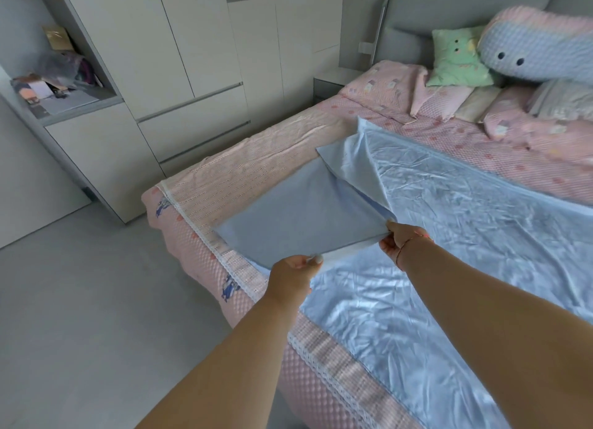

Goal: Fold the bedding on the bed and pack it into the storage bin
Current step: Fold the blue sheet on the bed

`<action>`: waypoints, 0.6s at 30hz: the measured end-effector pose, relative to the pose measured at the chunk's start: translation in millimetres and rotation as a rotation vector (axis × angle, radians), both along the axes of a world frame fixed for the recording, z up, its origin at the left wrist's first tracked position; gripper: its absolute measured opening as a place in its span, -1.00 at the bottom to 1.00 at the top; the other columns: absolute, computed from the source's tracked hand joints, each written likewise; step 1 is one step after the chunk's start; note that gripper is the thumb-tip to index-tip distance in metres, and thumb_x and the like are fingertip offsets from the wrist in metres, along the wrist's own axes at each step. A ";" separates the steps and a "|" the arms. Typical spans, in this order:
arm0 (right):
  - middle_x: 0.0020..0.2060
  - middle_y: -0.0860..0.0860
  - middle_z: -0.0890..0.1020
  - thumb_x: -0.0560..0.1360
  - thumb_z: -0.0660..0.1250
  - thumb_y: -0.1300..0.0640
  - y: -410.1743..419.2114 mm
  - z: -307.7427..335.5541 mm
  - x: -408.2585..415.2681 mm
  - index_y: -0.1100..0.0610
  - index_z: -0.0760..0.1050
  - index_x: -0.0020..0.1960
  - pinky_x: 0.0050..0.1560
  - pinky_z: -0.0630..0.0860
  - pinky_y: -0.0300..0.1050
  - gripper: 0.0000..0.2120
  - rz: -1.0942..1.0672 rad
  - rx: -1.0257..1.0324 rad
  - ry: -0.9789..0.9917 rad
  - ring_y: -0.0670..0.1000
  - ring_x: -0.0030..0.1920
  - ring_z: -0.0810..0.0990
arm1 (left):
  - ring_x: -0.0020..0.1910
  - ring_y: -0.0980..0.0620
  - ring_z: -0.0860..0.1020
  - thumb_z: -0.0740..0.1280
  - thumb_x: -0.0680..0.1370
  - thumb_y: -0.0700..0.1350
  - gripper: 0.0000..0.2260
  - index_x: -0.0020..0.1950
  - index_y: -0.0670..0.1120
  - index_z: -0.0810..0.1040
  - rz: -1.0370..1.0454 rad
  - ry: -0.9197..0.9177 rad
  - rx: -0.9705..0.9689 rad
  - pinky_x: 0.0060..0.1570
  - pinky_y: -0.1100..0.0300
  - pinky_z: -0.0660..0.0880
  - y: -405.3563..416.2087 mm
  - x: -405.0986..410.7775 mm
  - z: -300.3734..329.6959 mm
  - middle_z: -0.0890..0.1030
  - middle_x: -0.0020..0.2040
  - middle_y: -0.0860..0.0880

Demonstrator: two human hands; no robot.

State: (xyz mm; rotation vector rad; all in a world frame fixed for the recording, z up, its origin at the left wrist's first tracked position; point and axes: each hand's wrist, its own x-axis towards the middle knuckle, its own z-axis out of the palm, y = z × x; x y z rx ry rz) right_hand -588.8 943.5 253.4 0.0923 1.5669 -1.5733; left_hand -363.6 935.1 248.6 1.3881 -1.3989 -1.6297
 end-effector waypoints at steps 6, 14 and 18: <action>-0.35 0.08 0.43 0.57 0.29 0.20 75.9 9.9 -11.5 0.23 0.38 -0.21 -0.48 0.56 -0.17 -0.79 -0.023 0.038 0.019 -0.05 -0.36 0.42 | -0.32 0.02 0.35 0.41 0.53 -0.04 -0.79 -0.22 -0.12 0.52 -0.044 0.029 -0.004 -0.27 0.20 0.42 69.2 -12.5 7.6 0.36 -0.36 -0.05; -0.32 0.09 0.46 0.56 0.30 0.19 144.5 0.5 -32.3 0.24 0.39 -0.22 -0.47 0.56 -0.17 -0.79 0.013 0.081 0.039 -0.04 -0.34 0.46 | -0.21 -0.02 0.31 0.40 0.53 0.00 -0.78 -0.12 -0.12 0.47 -0.050 -0.018 -0.011 -0.24 0.15 0.33 138.6 -31.3 0.3 0.34 -0.24 -0.12; -0.32 0.08 0.49 0.56 0.30 0.19 170.0 -2.1 -48.7 0.22 0.40 -0.20 -0.54 0.55 -0.22 -0.81 0.044 0.065 0.053 -0.04 -0.35 0.48 | -0.21 -0.03 0.32 0.40 0.52 0.03 -0.76 -0.12 -0.12 0.48 -0.016 -0.034 -0.006 -0.21 0.11 0.32 170.9 -46.0 -6.1 0.35 -0.21 -0.13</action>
